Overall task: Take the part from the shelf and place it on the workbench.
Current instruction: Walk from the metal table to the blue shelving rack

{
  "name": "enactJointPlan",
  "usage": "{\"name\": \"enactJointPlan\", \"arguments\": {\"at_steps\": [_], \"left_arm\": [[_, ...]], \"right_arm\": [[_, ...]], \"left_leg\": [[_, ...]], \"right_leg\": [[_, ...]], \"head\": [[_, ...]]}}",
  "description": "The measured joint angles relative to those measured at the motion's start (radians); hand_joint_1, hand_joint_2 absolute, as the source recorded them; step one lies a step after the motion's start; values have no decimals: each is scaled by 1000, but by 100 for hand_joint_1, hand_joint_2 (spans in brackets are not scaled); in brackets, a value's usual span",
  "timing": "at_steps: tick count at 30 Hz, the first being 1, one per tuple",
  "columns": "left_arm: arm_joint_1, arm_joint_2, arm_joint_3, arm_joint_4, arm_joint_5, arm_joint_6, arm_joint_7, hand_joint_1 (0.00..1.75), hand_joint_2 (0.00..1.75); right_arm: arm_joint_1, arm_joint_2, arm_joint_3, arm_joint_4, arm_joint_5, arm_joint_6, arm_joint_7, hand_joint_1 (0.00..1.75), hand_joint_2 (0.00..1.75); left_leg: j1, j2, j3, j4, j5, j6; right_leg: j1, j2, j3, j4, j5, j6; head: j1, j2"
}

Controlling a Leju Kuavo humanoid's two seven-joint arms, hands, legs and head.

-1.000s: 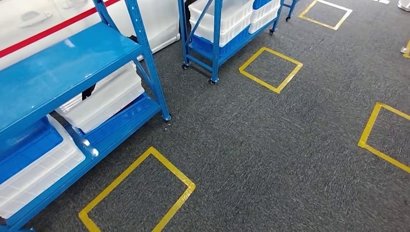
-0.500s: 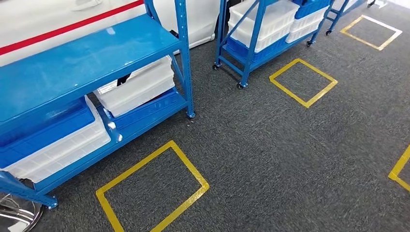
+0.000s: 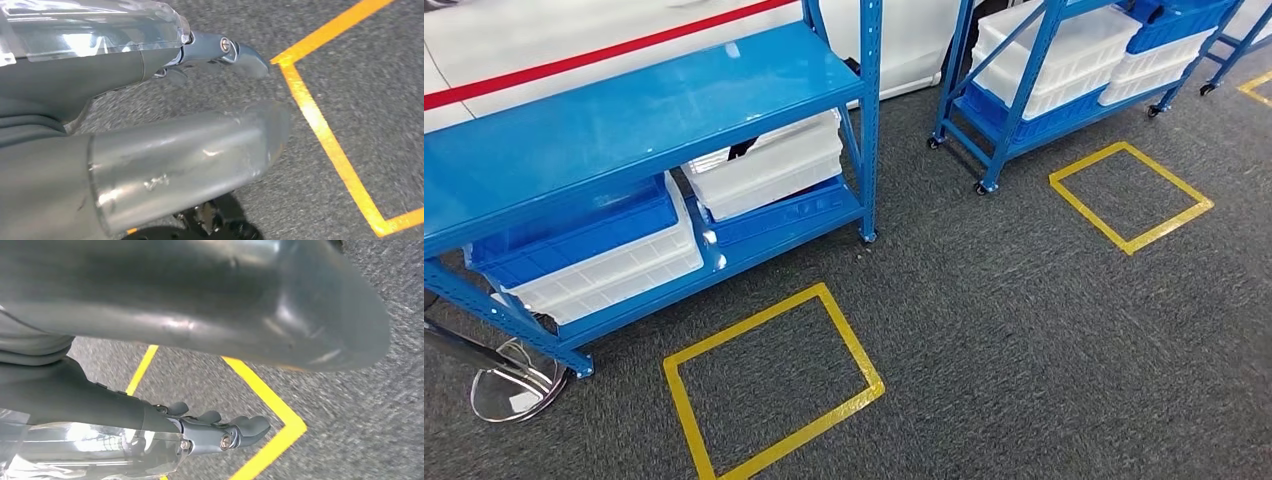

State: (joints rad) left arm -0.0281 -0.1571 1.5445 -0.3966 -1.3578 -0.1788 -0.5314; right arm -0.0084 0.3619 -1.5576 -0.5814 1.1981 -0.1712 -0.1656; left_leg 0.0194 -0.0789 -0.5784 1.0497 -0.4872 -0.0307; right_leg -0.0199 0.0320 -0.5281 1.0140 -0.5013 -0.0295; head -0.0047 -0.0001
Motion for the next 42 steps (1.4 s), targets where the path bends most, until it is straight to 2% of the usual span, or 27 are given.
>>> {"name": "enactJointPlan", "arguments": {"at_steps": [2, 4, 5, 6, 7, 9, 11, 13, 14, 15, 17, 19, 20, 21, 23, 25, 28, 30, 31, 33, 34, 35, 36, 37, 39, 40, 42], "left_arm": [[-5, 0, 0, 0, 0, 0, 1, 0, 0], [-8, 1, 0, 0, -1, 0, 2, 0, 0], [-6, 2, 0, -1, -2, 0, 2, 0, 0], [-4, 2, 0, -1, -3, 0, 3, 0, 0], [-2, 2, 0, -1, -4, 0, 4, 0, 0], [-3, 3, 0, -3, -5, 0, 4, 0, 0], [-5, 4, 0, -7, -6, 0, 4, 0, 0], [-3, 5, 1, -9, -8, -1, 4, 0, 0], [-1, 5, 2, -9, -10, -1, 4, 0, 0], [0, 4, 2, -10, -12, -2, 4, 0, 0], [-3, 4, 2, -10, -16, -3, 4, 0, 0], [-5, 4, 2, -10, -18, -4, 4, 0, 0], [-5, 4, 2, -10, -18, -4, 4, 0, 0], [-5, 4, 2, -10, -18, -4, 4, 0, 0], [-5, 3, 2, -10, -19, -4, 4, 0, 0], [-6, 3, 3, -10, -20, -4, 4, 0, 0], [-8, 3, 3, -10, -22, -4, 3, 0, 0], [-7, 2, 3, -11, -24, -5, 4, 0, 0], [-7, 1, 3, -11, -24, -5, 4, 0, 0], [-9, 1, 3, -12, -24, -5, 4, 0, 0], [-9, 1, 3, -13, -25, -5, 4, 0, 0], [-8, 0, 3, -13, -25, -5, 5, 0, 0], [-7, 0, 3, -13, -26, -5, 5, 0, 0], [-6, 0, 3, -13, -27, -5, 6, 0, 0], [-7, 0, 3, -15, -29, -5, 6, 0, 0], [-8, -1, 3, -15, -31, -5, 6, 0, 0], [-10, -1, 3, -16, -33, -5, 7, 0, 0]], "right_arm": [[4, 0, 0, 0, 0, 0, 0, 0, 0], [6, 0, 0, 0, 0, 0, 1, 0, 0], [6, 0, 0, 0, 0, 0, 2, 0, 0], [6, 0, 0, 0, 0, 0, 3, 0, 0], [5, 0, 0, 1, 1, 0, 4, 0, 0], [4, 1, 0, 3, 3, 0, 5, 0, 0], [3, 2, 0, 5, 5, 0, 5, 0, 0], [-1, 3, 0, 6, 6, 2, 6, 0, 0], [-2, 3, 0, 6, 6, 3, 7, 0, 0], [-3, 3, 0, 6, 4, 5, 10, 0, 0], [-3, 3, 0, 6, -4, 12, 21, 0, 0], [-1, 3, 0, 7, -12, 19, 31, 0, 0], [-1, 3, 0, 7, -12, 20, 33, 0, 0], [0, 2, 0, 7, -13, 21, 34, 0, 0], [0, 2, 0, 7, -12, 21, 36, 0, 0], [-1, 1, 0, 8, -8, 22, 40, 0, 0], [-1, 1, 1, 9, 11, 24, 48, 0, 0], [-1, 2, 1, 9, 21, 25, 50, 0, 0], [-1, 2, 1, 9, 24, 27, 50, 0, 0], [-1, 2, 0, 9, 28, 28, 50, 0, 0], [-1, 2, 0, 10, 28, 29, 50, 0, 0], [-1, 2, 0, 10, 28, 29, 51, 0, 0], [-2, 2, 0, 11, 27, 29, 53, 0, 0], [-4, 2, 0, 12, 27, 29, 56, 0, 0], [-8, 2, 0, 14, 26, 29, 63, 0, 0], [-9, 3, 0, 14, 25, 29, 66, 0, 0], [-11, 4, 0, 15, 22, 31, 70, 0, 0]], "left_leg": [[-1, 57, -54, 119, -67, -3], [-1, 70, -104, 233, -115, -7], [-1, 72, -105, 243, -111, -7], [-1, 75, -86, 214, -88, -5], [-2, 85, -49, 151, -54, -2], [-10, 125, 23, 17, -9, 12], [-18, 145, 45, -33, -2, 25], [-17, 126, 46, -42, 7, 34], [-14, 118, 50, -51, 14, 39], [-10, 110, 53, -61, 21, 44], [-7, 98, 53, -70, 31, 52], [-6, 84, 47, -69, 33, 55], [-6, 78, 47, -68, 32, 54], [-4, 72, 47, -65, 31, 53], [-1, 62, 47, -56, 26, 44], [-2, 51, 39, -42, 18, 28], [-3, 37, 31, -37, 17, 7], [2, 46, 22, -13, -1, -2], [2, 54, 5, 27, -26, -4], [3, 67, -52, 154, -93, -8], [3, 69, -79, 214, -117, -9], [3, 70, -93, 246, -122, -9], [2, 72, -87, 238, -107, -7], [2, 74, -63, 192, -77, -3], [-4, 86, 5, 54, -16, 11], [-8, 93, 28, 5, 0, 17], [-16, 101, 38, -28, 2, 25]], "right_leg": [[5, -32, 0, -2, -1, -11], [12, -65, -2, 0, -3, -16], [14, -80, -2, 1, -4, -17], [16, -93, -2, 3, -6, -17], [18, -105, 0, 5, -9, -16], [21, -127, 4, 8, -14, -12], [23, -145, 8, 8, -16, -3], [22, -159, 14, 5, -17, 8], [21, -148, 14, 10, -23, 14], [20, -123, 7, 29, -38, 19], [14, -59, -41, 129, -97, 28], [8, -35, -103, 250, -147, 35], [5, -33, -117, 274, -144, 39], [1, -33, -113, 260, -121, 42], [-7, -31, -61, 141, -46, 47], [-9, -24, -16, 41, -8, 45], [-4, -30, -12, 22, -8, 27], [-3, -43, -12, 17, -4, 10], [-3, -51, -12, 15, -2, 4], [1, -66, -13, 15, -4, -4], [4, -73, -13, 15, -5, -5], [7, -78, -13, 15, -6, -7], [9, -82, -11, 15, -6, -7], [11, -85, -9, 15, -7, -7], [15, -89, -5, 16, -9, -5], [16, -90, -5, 17, -9, -2], [16, -92, -6, 17, -8, 7]], "head": [[-7, 0], [-9, 0], [-9, 0], [-9, 0], [-9, 0], [-8, 0], [-6, 0], [-6, 0], [-5, 0], [-3, 0], [2, 0], [3, 0], [3, 0], [3, 0], [3, 0], [5, 0], [3, 0], [0, 0], [-3, 0], [-10, 0], [-10, 0], [-10, 0], [-10, 0], [-10, 0], [-11, 0], [-11, 0], [-11, 0]]}}
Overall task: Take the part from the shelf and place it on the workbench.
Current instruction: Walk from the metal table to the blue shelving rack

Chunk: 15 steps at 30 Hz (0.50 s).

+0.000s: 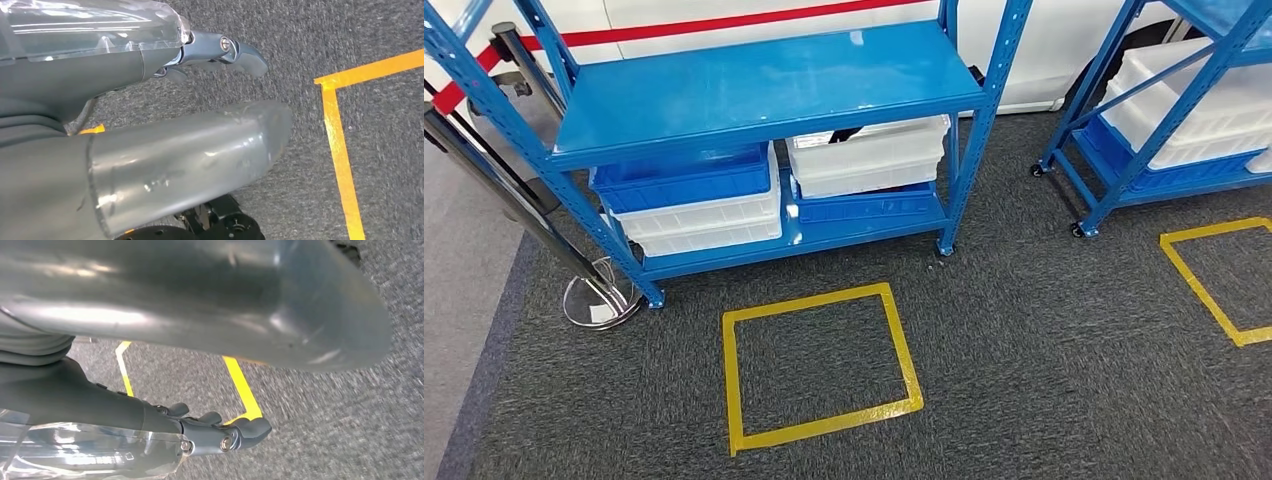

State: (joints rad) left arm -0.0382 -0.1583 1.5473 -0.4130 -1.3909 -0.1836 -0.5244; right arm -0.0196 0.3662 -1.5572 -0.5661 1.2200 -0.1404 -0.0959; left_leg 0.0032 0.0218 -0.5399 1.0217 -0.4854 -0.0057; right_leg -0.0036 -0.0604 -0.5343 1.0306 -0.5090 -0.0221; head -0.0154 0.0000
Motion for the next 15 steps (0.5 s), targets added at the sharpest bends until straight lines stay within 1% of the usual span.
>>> {"name": "enactJointPlan", "arguments": {"at_steps": [1, 2, 3, 4, 5, 6, 7, 8, 9, 10, 11, 12, 13, 14, 15], "left_arm": [[0, 0, 0, 0, 0, 0, 0, 0, 0], [0, -2, 0, -1, 0, 1, 0, 0, 0], [-1, -3, 0, -1, -1, 1, 0, 0, 0], [-2, -5, 0, -1, -1, 1, 1, 0, 0], [-5, -7, 0, -1, -1, 1, 1, 0, 0], [-7, -9, 0, -1, -1, 1, 0, 0, 0], [-8, -10, 0, -1, -1, 1, 0, 0, 0], [-8, -10, 0, -1, 0, 0, -2, 0, 0], [-8, -11, 0, -1, 1, 0, -3, 0, 0], [-8, -12, 0, -1, 4, 0, -5, 0, 0], [-9, -14, 0, -1, 6, 0, -7, 0, 0], [-9, -15, 0, -1, 8, 0, -9, 0, 0], [-10, -16, 0, -1, 9, 0, -11, 0, 0], [-10, -16, -1, -1, 9, 0, -13, 0, 0], [-11, -16, -1, -1, 9, 0, -14, 0, 0]], "right_arm": [[-1, 0, 0, 0, -2, 1, 1, 0, 0], [-3, 0, 0, 0, -3, 3, 1, 0, 0], [-4, 0, 0, 0, -4, 4, 2, 0, 0], [-5, 0, 0, 0, -5, 5, 2, 0, 0], [-5, 0, 0, 0, -6, 6, 2, 0, 0], [-5, 0, 0, 0, -6, 6, 2, 0, 0], [-5, 0, 0, 0, -7, 6, 4, 0, 0], [-5, -1, 0, 0, -8, 6, 5, 0, 0], [-5, -1, 0, 0, -8, 6, 7, 0, 0], [-5, -2, 0, 0, -9, 6, 8, 0, 0], [-5, -2, 0, 0, -10, 6, 8, 0, 0], [-6, -2, 0, 0, -11, 6, 9, 0, 0], [-7, -2, 0, 0, -11, 6, 9, 0, 0], [-9, -2, 0, 0, -11, 6, 9, 0, 0], [-11, -2, 0, 0, -11, 5, 10, 0, 0]], "left_leg": [[0, -3, 0, -4, 3, 3], [2, -6, 3, -11, 8, 8], [5, -8, 6, -17, 13, 14], [8, -11, 8, -24, 18, 20], [9, -12, 9, -27, 22, 24], [9, -15, 6, -27, 23, 27], [8, -18, 4, -27, 23, 28], [8, -21, 4, -26, 23, 28], [8, -25, 4, -25, 23, 28], [9, -30, 5, -25, 21, 26], [9, -34, 7, -23, 18, 23], [8, -38, 6, -19, 14, 18], [6, -41, 6, -15, 8, 12], [4, -43, 5, -12, 3, 5], [3, -44, 5, -10, -1, -2]], "right_leg": [[-1, -1, 1, -2, 1, 6], [-2, 3, 2, -1, 0, 12], [-3, 14, -2, 9, -10, 17], [-4, 27, -15, 37, -31, 22], [-6, 42, -39, 87, -61, 25], [-7, 52, -72, 151, -94, 27], [-8, 55, -104, 214, -118, 29], [-9, 56, -126, 256, -126, 31], [-10, 56, -131, 262, -112, 32], [-12, 56, -117, 228, -81, 33], [-15, 57, -86, 164, -41, 32], [-16, 60, -54, 96, -14, 31], [-16, 62, -29, 43, 2, 28], [-15, 65, -14, 13, 5, 24], [-13, 66, -11, 5, -1, 18]], "head": [[0, 0], [0, 0], [1, 0], [3, 0], [6, 0], [7, 0], [8, 0], [8, 0], [8, 0], [8, 0], [9, 0], [9, 0], [9, 0], [9, 0], [8, 0]]}}
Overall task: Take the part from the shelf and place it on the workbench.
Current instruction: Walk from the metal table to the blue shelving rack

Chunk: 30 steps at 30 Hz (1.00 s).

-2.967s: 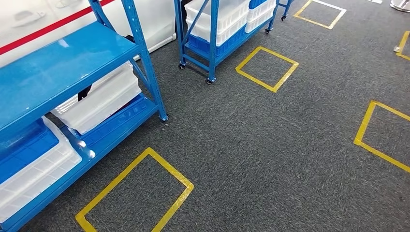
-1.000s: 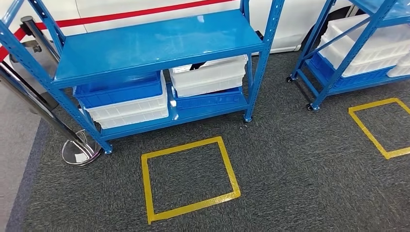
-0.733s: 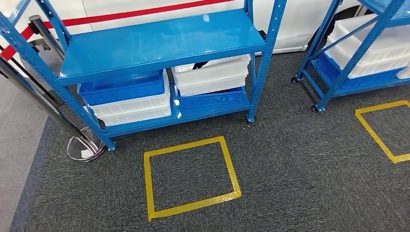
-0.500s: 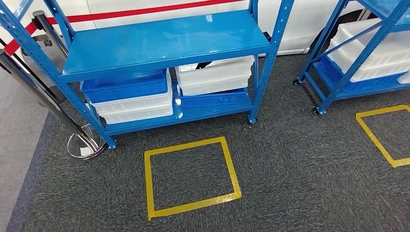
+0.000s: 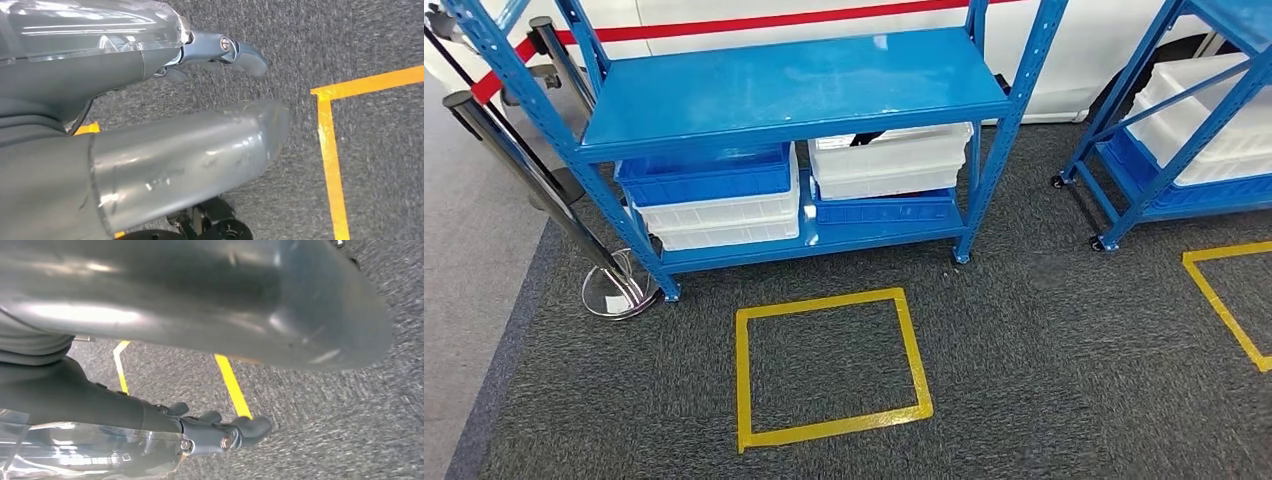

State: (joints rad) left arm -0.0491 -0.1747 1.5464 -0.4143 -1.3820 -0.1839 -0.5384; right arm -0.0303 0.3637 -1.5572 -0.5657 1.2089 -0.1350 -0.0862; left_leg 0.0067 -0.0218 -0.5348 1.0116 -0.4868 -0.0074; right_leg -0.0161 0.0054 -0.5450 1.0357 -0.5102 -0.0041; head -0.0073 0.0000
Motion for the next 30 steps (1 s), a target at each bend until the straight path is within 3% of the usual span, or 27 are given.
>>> {"name": "enactJointPlan", "arguments": {"at_steps": [2, 4, 5, 7, 8, 9, 10, 12, 13, 15, 17, 18, 20, 21, 23, 24, 25, 26, 28, 30], "left_arm": [[-1, 0, -1, 0, 0, 0, -2, 0, 0], [-2, -2, -1, 0, 0, -1, -3, 0, 0], [-3, -3, -1, 0, 0, -1, -3, 0, 0], [-3, -4, -1, -1, 0, 0, -3, 0, 0], [-3, -4, -1, -1, 0, 1, -3, 0, 0], [-3, -4, -1, -1, 0, 2, -3, 0, 0], [-3, -5, -1, -1, 0, 2, -2, 0, 0], [-3, -5, -1, -2, 0, 3, -2, 0, 0], [-4, -6, -1, -2, 0, 4, -2, 0, 0], [-7, -7, -2, -4, 1, 5, -1, 0, 0], [-8, -8, -2, -6, 4, 7, 0, 0, 0], [-7, -10, -2, -7, 6, 7, 0, 0, 0], [-8, -14, -2, -8, 8, 8, 1, 0, 0], [-10, -16, -2, -9, 8, 8, 2, 0, 0], [-12, -17, -2, -11, 9, 9, 3, 0, 0], [-11, -18, -2, -11, 9, 9, 3, 0, 0], [-11, -19, -3, -11, 8, 9, 4, 0, 0], [-10, -20, -3, -11, 8, 9, 5, 0, 0], [-11, -22, -3, -11, 8, 9, 5, 0, 0], [-12, -23, -3, -12, 8, 9, 5, 0, 0]], "right_arm": [[-2, 0, 0, 0, 0, 0, 0, 0, 0], [-3, 0, 0, 0, 0, -1, 0, 0, 0], [-4, 0, 0, 0, 0, -1, 0, 0, 0], [-4, 0, 0, 0, 6, 3, 4, 0, 0], [-4, 0, 1, 0, 13, 5, 7, 0, 0], [-5, 0, 2, 0, 22, 8, 10, 0, 0], [-5, 0, 3, 0, 30, 10, 12, 0, 0], [-4, 0, 6, 0, 42, 12, 19, 0, 0], [-3, 1, 7, 0, 45, 13, 21, 0, 0], [-4, 2, 8, 0, 49, 15, 25, 0, 0], [-13, 2, 10, 0, 52, 16, 29, 0, 0], [-16, 2, 11, 0, 53, 16, 32, 0, 0], [-21, 2, 13, 0, 54, 16, 35, 0, 0], [-20, 2, 14, 0, 54, 16, 37, 0, 0], [-20, 1, 14, 0, 53, 17, 39, 0, 0], [-20, 1, 14, 0, 53, 17, 40, 0, 0], [-20, 0, 14, 0, 53, 17, 41, 0, 0], [-19, -1, 14, 0, 53, 17, 41, 0, 0], [-17, -2, 14, 0, 53, 17, 41, 0, 0], [-18, -2, 15, 0, 50, 17, 41, 0, 0]], "left_leg": [[3, 0, 4, 2, -5, -12], [6, 6, -10, 43, -27, -22], [7, 11, -33, 92, -51, -26], [7, 15, -109, 229, -107, -31], [7, 15, -142, 280, -116, -31], [7, 16, -161, 297, -104, -29], [6, 18, -159, 272, -71, -25], [-1, 41, -116, 148, 14, -8], [-7, 56, -94, 92, 40, 2], [-18, 72, -74, 46, 50, 17], [-17, 55, -71, 35, 49, 25], [-13, 44, -65, 24, 51, 28], [-5, 27, -53, 3, 55, 38], [-5, 18, -51, 0, 55, 41], [-4, -1, -50, 0, 53, 44], [-4, -13, -48, 1, 51, 42], [-3, -26, -46, 3, 49, 40], [-1, -39, -42, 6, 46, 35], [0, -62, -41, 16, 39, 25], [0, -78, -46, 21, 36, 12]], "right_leg": [[1, -2, 4, -3, -1, -14], [0, -6, 13, -7, -1, -27], [-1, -10, 17, -8, -2, -32], [3, -17, 24, -7, -9, -38], [5, -20, 29, -7, -14, -40], [7, -24, 36, -7, -21, -40], [9, -29, 45, -7, -28, -40], [13, -43, 69, -8, -46, -38], [16, -51, 79, -9, -55, -35], [20, -69, 90, -13, -66, -25], [21, -87, 99, -22, -73, -16], [21, -84, 103, -20, -79, -11], [18, -51, 80, 37, -114, -1], [15, -29, 46, 97, -142, 3], [7, -11, -32, 222, -182, 10], [4, -9, -57, 250, -175, 14], [1, -8, -63, 238, -146, 16], [-3, -2, -51, 189, -101, 19], [-10, 35, -10, 65, -26, 21], [-11, 64, 8, 8, -8, 17]], "head": [[-1, 0], [-5, 0], [-8, 0], [-12, 0], [-12, 0], [-12, 0], [-13, 0], [-13, 0], [-12, 0], [-10, 0], [-9, 0], [-8, 0], [-5, 0], [-3, 0], [-3, 0], [-3, 0], [-3, 0], [-3, 0], [-1, 0], [0, 0]]}}
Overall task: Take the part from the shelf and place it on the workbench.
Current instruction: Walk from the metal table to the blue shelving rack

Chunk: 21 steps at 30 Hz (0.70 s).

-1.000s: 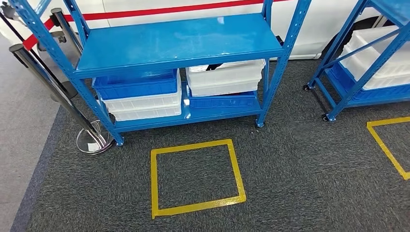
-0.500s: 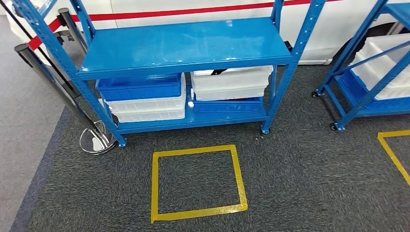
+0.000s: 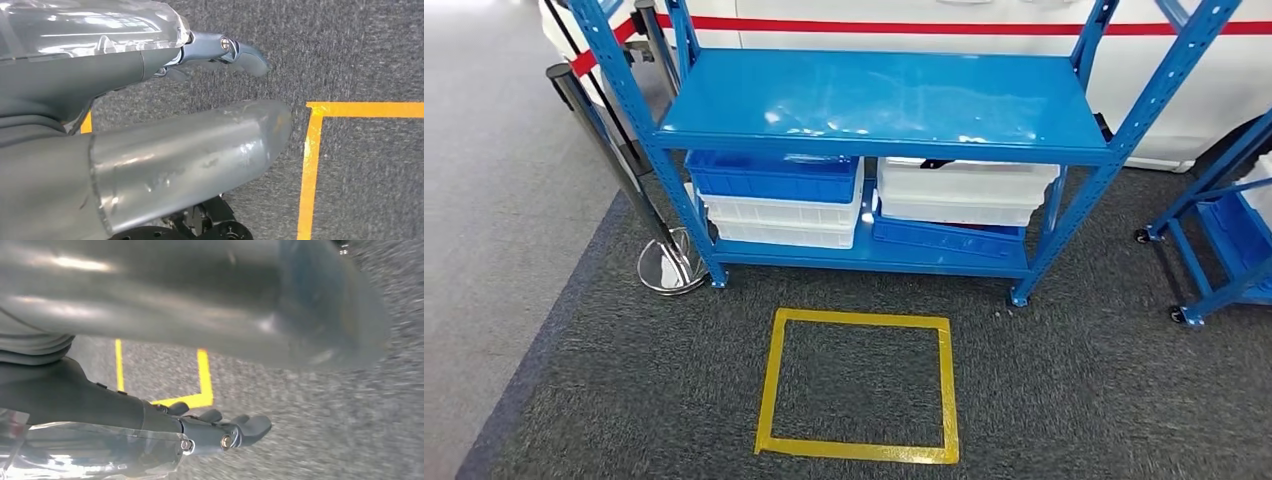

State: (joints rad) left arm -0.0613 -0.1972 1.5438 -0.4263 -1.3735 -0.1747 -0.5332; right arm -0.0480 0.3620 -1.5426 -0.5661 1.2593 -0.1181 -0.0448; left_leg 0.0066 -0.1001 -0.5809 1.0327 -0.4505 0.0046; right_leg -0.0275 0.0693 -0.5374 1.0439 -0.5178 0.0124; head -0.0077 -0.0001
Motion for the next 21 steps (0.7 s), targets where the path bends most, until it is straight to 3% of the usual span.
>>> {"name": "enactJointPlan", "arguments": {"at_steps": [2, 4, 5, 7, 9, 10, 11, 12, 14, 15, 19, 21], "left_arm": [[3, 0, 0, -2, 0, 0, 0, 0, 0], [6, -1, 0, -3, 1, 0, 0, 0, 0], [5, -1, 0, -4, 2, 0, -1, 0, 0], [0, -2, 0, -4, 7, -1, -2, 0, 0], [0, -2, 0, -4, 12, -4, -3, 0, 0], [2, -2, 0, -4, 14, -4, -3, 0, 0], [3, -2, 0, -4, 15, -5, -3, 0, 0], [4, -2, 0, -4, 16, -6, -3, 0, 0], [3, -1, 0, -4, 18, -7, -2, 0, 0], [3, -1, -1, -4, 19, -8, -1, 0, 0], [8, -1, -1, -5, 20, -10, 1, 0, 0], [8, -2, -1, -5, 20, -11, 2, 0, 0]], "right_arm": [[-4, 0, 0, 0, -11, 1, 2, 0, 0], [-6, 1, -1, 0, -24, 4, 6, 0, 0], [-6, 1, -1, 0, -27, 5, 8, 0, 0], [-3, 1, -2, 0, -31, 6, 11, 0, 0], [-2, 1, -4, 0, -33, 6, 12, 0, 0], [-2, 1, -5, 0, -34, 6, 12, 0, 0], [-3, 1, -6, 0, -35, 6, 13, 0, 0], [-4, 1, -6, 0, -35, 6, 13, 0, 0], [-5, 1, -6, 0, -36, 7, 15, 0, 0], [-6, 1, -6, 0, -37, 7, 15, 0, 0], [-9, 1, -6, 0, -38, 9, 16, 0, 0], [-10, 1, -6, 0, -38, 9, 16, 0, 0]], "left_leg": [[2, -13, -4, -3, 3, -13], [2, 9, -13, 16, -10, -23], [2, 32, -29, 52, -32, -27], [4, 78, -87, 178, -94, -34], [7, 91, -133, 274, -122, -39], [7, 93, -131, 270, -107, -39], [7, 94, -110, 228, -76, -38], [7, 94, -75, 157, -40, -35], [2, 96, -15, 39, -3, -26], [-1, 97, 0, 9, -1, -20], [0, 95, 14, -15, -4, 3], [5, 97, 24, -28, -2, 16]], "right_leg": [[2, -8, 0, -4, 2, -12], [0, -22, 4, -11, 7, -26], [-1, -31, 6, -15, 8, -32], [3, -48, 8, -16, 6, -40], [6, -62, 11, -15, 3, -42], [6, -66, 14, -15, 0, -41], [6, -69, 18, -15, -2, -40], [6, -71, 23, -15, -6, -37], [8, -76, 29, -15, -13, -29], [9, -77, 29, -16, -15, -24], [10, -80, 33, -11, -26, -3], [11, -78, -6, 68, -68, 2]], "head": [[0, 0], [-4, 0], [-8, 0], [-16, 0], [-17, 0], [-17, 0], [-17, 0], [-17, 0], [-17, 0], [-17, 0], [-15, 0], [-10, 0]]}}
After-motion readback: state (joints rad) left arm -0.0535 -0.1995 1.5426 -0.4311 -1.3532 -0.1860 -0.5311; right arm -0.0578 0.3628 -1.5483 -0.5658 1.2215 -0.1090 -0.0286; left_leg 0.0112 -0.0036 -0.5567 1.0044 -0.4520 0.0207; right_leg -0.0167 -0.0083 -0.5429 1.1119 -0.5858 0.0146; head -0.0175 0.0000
